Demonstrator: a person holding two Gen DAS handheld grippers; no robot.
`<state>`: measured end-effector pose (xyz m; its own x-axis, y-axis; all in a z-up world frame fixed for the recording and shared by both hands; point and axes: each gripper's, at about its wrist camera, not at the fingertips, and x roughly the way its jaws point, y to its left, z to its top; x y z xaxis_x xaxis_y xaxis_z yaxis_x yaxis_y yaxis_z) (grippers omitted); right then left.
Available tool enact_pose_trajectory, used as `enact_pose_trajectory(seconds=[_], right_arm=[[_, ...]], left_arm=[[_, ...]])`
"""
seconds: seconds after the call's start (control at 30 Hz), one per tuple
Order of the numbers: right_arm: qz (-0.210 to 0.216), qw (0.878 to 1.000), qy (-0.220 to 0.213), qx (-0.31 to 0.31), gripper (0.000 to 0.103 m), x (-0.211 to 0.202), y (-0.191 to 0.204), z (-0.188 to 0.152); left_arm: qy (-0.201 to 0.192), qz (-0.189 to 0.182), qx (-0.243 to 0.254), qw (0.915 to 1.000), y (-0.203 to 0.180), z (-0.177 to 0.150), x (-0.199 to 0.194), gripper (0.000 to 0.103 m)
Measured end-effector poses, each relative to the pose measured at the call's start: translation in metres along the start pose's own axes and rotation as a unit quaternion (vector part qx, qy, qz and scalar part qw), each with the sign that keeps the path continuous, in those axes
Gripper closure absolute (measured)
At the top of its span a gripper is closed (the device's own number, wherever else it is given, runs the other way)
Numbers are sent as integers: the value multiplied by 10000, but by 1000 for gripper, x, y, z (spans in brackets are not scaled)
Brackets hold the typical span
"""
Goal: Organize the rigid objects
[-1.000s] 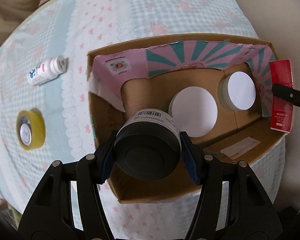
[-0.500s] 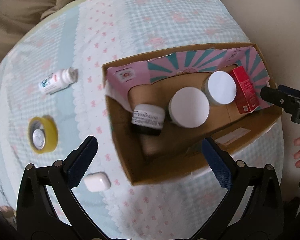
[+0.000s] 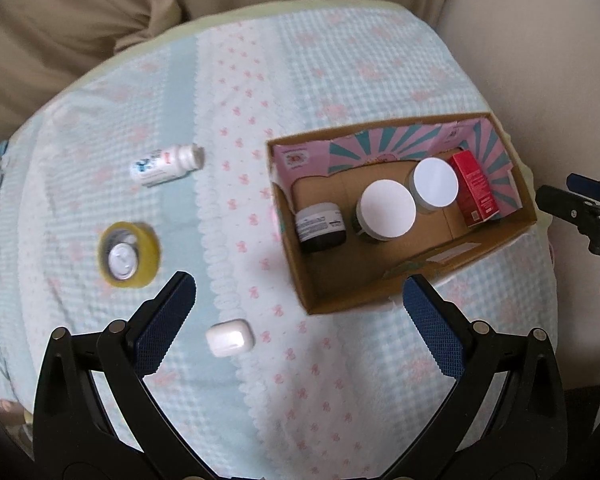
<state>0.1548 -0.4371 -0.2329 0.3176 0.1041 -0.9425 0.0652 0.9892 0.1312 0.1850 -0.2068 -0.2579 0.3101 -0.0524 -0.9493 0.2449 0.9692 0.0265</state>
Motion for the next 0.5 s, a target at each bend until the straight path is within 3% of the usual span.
enact_pose_trajectory(seconds=[0.3, 0.5], right_arm=[[-181, 9985, -428, -286, 0, -69, 54, -17], [-286, 9956, -784, -435, 0, -119, 116, -35]], left_arm=[[-443, 124, -77, 9989, 48, -34, -75, 0], [-900, 121, -64, 9958, 92, -55, -129, 0]])
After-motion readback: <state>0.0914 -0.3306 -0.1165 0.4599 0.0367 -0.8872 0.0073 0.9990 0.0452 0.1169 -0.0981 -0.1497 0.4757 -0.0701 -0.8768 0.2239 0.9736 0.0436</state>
